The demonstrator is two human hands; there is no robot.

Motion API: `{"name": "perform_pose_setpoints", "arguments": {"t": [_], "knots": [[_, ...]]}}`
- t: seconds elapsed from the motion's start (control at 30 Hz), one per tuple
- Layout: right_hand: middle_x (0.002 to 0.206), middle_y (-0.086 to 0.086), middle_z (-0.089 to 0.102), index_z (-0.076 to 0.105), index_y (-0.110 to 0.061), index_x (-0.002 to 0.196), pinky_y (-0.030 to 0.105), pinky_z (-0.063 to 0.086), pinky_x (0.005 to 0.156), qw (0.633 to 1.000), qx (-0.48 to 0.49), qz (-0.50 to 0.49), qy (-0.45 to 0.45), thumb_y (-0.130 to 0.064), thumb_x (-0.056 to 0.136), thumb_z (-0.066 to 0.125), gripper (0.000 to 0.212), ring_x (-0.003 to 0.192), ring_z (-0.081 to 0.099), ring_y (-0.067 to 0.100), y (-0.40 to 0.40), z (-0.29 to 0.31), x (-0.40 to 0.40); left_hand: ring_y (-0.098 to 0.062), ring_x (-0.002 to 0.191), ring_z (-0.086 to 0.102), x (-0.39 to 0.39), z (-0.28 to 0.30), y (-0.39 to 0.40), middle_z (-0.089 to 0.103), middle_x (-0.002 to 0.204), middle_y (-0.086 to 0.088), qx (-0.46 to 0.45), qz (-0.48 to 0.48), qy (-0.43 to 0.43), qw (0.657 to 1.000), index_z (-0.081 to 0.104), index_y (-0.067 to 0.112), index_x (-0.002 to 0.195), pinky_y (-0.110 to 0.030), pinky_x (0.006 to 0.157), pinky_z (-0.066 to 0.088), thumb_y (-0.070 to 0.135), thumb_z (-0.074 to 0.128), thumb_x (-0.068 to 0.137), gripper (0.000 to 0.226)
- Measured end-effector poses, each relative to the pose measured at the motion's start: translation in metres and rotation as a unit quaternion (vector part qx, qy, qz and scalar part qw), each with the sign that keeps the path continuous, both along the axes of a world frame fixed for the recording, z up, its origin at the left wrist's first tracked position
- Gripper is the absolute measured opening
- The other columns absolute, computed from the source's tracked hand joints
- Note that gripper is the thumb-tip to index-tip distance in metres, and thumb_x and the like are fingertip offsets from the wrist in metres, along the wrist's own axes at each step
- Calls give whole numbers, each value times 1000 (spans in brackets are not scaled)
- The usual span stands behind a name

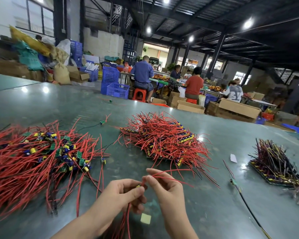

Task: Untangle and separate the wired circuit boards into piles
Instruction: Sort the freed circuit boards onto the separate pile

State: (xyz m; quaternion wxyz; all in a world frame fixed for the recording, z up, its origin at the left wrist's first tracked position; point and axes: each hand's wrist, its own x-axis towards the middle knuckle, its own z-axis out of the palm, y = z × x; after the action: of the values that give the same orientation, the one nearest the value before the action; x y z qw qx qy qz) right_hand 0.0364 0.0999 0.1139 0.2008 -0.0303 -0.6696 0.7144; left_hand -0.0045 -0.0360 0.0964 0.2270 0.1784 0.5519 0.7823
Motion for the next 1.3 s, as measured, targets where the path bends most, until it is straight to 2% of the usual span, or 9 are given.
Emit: {"name": "perform_pose_setpoints", "arguments": {"t": [0.2, 0.3, 0.47, 0.6, 0.8, 0.93, 1.13, 1.2, 1.3], "knots": [[69, 6, 71, 70, -12, 79, 15, 44, 59, 994, -85, 29, -62, -8, 73, 70, 7, 62, 63, 8, 6, -5, -3, -22, 57, 66, -2, 3, -3, 68, 67, -15, -62, 8, 65, 996, 66, -4, 88, -24, 53, 52, 7, 66, 75, 17], [69, 5, 69, 71, -14, 74, 20, 38, 59, 984, -144, 49, -89, -25, 57, 73, 20, 60, 58, 9, 6, -7, -4, -21, 57, 66, -2, 4, -3, 68, 65, -12, -93, 16, 99, 991, 66, -3, 87, -23, 53, 52, -3, 61, 83, 6], [77, 4, 73, 77, -17, 73, 15, 34, 55, 994, -72, -3, -87, -29, 65, 71, 16, 50, 40, 1, 11, -3, -3, -16, 40, 50, -3, 10, -10, 62, 60, -10, -114, 14, 105, 988, 61, -2, 84, -19, 36, 38, -2, 56, 89, 7], [68, -2, 72, 74, -12, 69, 6, 40, 57, 998, 35, -8, -60, -9, 82, 67, 16, 54, 56, -5, 12, -2, -2, -6, 36, 24, -8, 7, -10, 41, 50, 4, -154, 48, 72, 984, 52, 8, 73, -12, 34, 17, 6, 51, 92, 19], [67, -1, 72, 67, -29, 57, 27, 51, 71, 974, 197, -94, -56, -6, 80, 70, 33, 71, 66, 14, 11, -10, -7, -4, 45, 36, -8, 4, -12, 43, 46, 8, -265, 157, 284, 908, 53, 18, 59, -23, 50, 28, 28, 65, 86, 30], [68, -4, 73, 72, -23, 58, 11, 45, 61, 988, 128, -63, -59, -10, 82, 69, 27, 61, 61, -1, 11, -6, -5, -9, 49, 42, -8, 5, -17, 48, 50, 9, -337, 224, 334, 851, 49, 25, 62, -29, 53, 30, 43, 60, 83, 30], [76, 0, 74, 77, -17, 70, 16, 37, 65, 994, 18, -91, -65, -16, 86, 64, 21, 55, 52, -6, 16, -3, -5, -10, 47, 38, -9, 9, -21, 43, 47, 6, -312, 232, 324, 862, 48, 23, 59, -30, 52, 30, 53, 67, 74, 39], [65, -7, 71, 74, -16, 65, 11, 36, 58, 991, 59, -106, -58, -12, 85, 65, 23, 52, 52, -6, 17, -3, -5, -10, 48, 39, -10, 8, -21, 45, 47, 8, -332, 242, 328, 851, 48, 26, 60, -29, 51, 28, 55, 68, 72, 37], [44, -19, 55, 68, -28, 56, 13, 26, 46, 960, 229, -144, -68, -14, 84, 67, 31, 42, 42, 0, 18, -8, -5, -8, 46, 43, -10, 6, -20, 50, 48, 10, -401, 260, 345, 808, 46, 27, 58, -27, 46, 25, 60, 66, 72, 40]]}}
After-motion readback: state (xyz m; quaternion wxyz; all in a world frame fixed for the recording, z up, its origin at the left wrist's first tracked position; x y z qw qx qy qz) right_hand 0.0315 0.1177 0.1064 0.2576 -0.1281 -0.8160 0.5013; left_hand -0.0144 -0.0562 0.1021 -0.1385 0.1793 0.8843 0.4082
